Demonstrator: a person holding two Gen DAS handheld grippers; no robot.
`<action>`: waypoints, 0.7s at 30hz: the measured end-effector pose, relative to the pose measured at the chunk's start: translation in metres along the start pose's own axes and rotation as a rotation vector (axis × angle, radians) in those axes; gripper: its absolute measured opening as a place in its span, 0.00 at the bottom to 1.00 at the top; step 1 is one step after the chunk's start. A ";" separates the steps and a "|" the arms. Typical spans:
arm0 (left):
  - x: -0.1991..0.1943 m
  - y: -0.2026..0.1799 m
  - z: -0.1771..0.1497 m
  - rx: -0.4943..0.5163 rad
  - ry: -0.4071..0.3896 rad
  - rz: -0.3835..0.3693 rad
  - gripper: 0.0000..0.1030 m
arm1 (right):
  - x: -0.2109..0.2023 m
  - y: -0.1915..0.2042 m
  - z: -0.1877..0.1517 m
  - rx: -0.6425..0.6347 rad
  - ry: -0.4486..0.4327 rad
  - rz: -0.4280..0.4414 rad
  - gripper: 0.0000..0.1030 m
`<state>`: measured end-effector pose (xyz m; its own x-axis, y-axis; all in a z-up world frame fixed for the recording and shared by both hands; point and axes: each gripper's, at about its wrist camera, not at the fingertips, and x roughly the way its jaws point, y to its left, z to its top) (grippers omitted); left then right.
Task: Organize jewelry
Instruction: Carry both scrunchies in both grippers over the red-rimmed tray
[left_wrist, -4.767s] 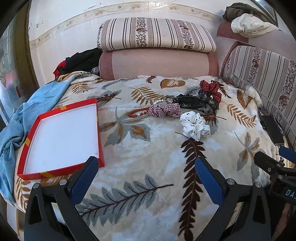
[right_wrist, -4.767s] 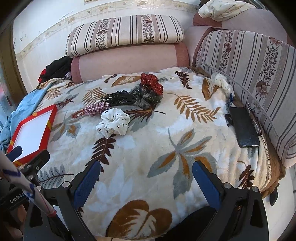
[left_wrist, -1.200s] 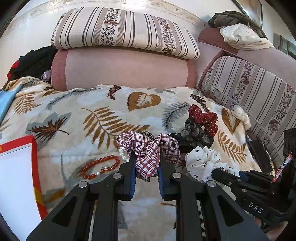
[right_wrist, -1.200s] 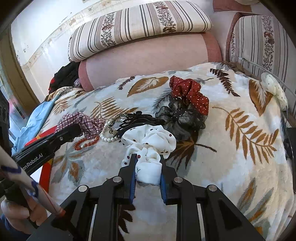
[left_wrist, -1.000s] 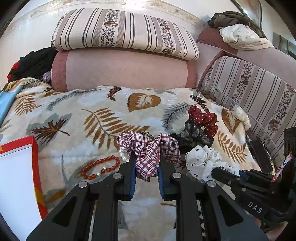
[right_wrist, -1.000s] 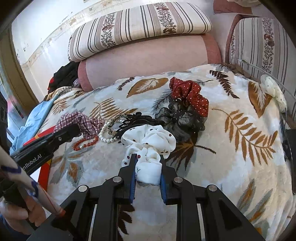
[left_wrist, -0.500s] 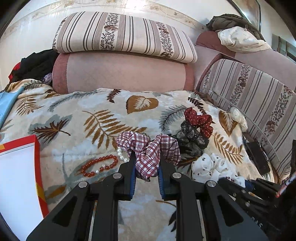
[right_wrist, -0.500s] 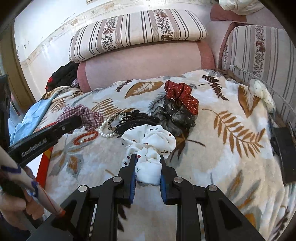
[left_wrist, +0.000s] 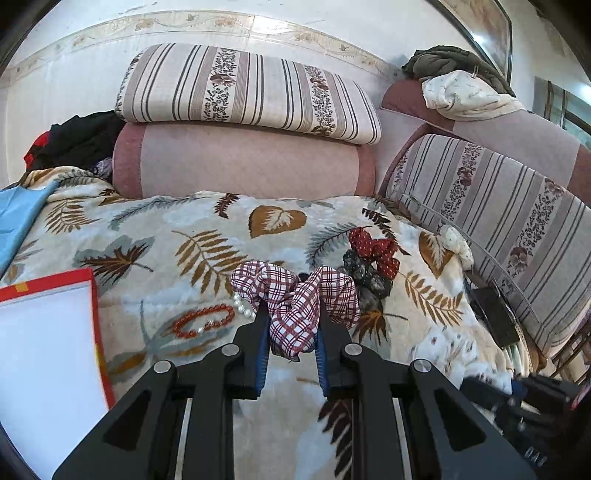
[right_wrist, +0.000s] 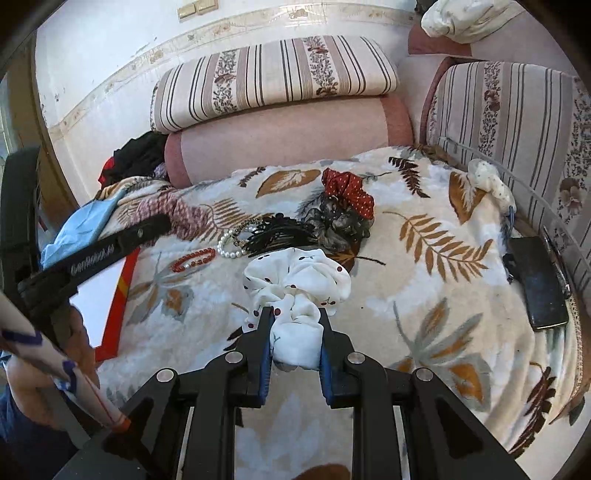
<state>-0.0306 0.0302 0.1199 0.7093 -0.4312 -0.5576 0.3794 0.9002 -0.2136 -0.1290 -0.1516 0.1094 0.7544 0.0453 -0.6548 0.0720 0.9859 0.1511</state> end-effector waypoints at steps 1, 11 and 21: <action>-0.004 0.000 -0.003 0.000 0.002 -0.001 0.19 | -0.002 0.001 0.000 -0.001 -0.002 0.005 0.22; -0.022 0.006 -0.011 0.003 -0.010 0.047 0.19 | 0.004 0.006 -0.009 -0.026 -0.005 0.061 0.22; -0.049 0.054 -0.014 -0.072 -0.033 0.126 0.19 | 0.020 0.005 -0.009 -0.001 0.023 0.096 0.22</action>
<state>-0.0530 0.1006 0.1242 0.7681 -0.3147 -0.5577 0.2429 0.9490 -0.2010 -0.1194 -0.1444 0.0902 0.7425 0.1430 -0.6544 -0.0006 0.9771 0.2129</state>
